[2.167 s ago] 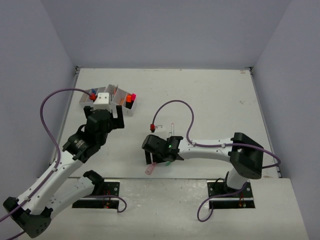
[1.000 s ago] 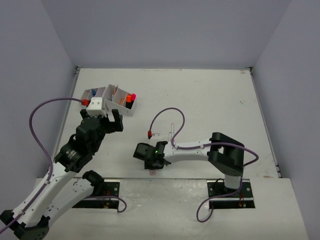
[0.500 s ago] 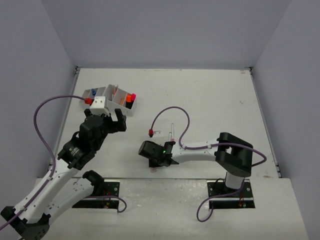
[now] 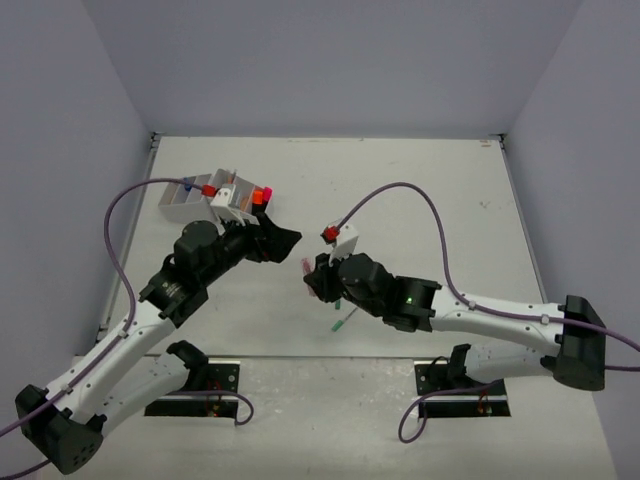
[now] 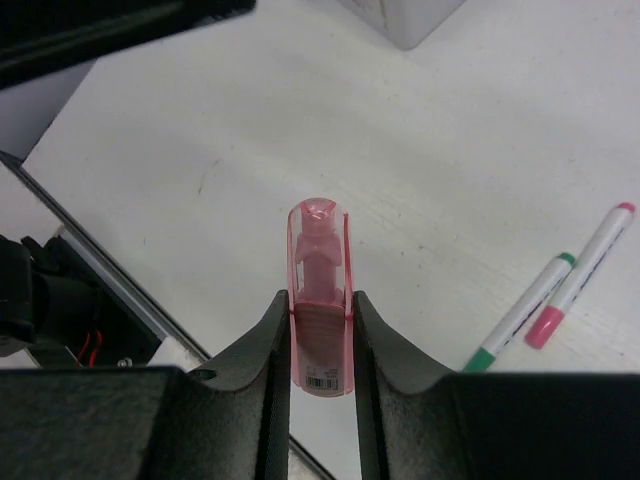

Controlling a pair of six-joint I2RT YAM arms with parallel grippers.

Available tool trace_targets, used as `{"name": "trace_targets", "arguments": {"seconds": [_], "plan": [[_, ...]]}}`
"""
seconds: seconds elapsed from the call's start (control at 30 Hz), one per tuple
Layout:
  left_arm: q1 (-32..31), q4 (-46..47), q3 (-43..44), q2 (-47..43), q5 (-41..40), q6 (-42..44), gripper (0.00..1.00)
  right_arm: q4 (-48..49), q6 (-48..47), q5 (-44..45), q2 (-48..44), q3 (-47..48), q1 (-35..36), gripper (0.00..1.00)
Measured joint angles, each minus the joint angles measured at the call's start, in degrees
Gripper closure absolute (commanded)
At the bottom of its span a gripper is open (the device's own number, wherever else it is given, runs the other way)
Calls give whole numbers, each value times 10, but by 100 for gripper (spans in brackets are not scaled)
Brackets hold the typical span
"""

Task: Sort the stationery into containers
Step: Pick up the pen from the corner of the board, then place the pen in the storage box.

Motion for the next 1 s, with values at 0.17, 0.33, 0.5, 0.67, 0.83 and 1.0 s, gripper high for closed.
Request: {"name": "trace_targets", "arguments": {"seconds": [0.17, 0.33, 0.5, 0.67, 0.83, 1.0], "plan": [[0, 88, -4, 42, 111, -42, 4, 35, -61, 15, -83, -35, -1, 100], [0, 165, -25, 86, 208, -83, 19, 49, -90, 28, -133, -47, -2, 100], [0, 203, -28, 121, 270, -106, 38, 53, -98, 39, -143, -48, -2, 100], [0, 246, -33, 142, 322, -128, 78, 50, -99, 43, -143, -48, -2, 100], [0, 272, -34, 153, 351, -134, 99, 45, -100, 49, -142, -48, -2, 100], [1, 288, -35, 167, 360, -135, 100, 39, -101, 54, -142, -48, -3, 100]]}}
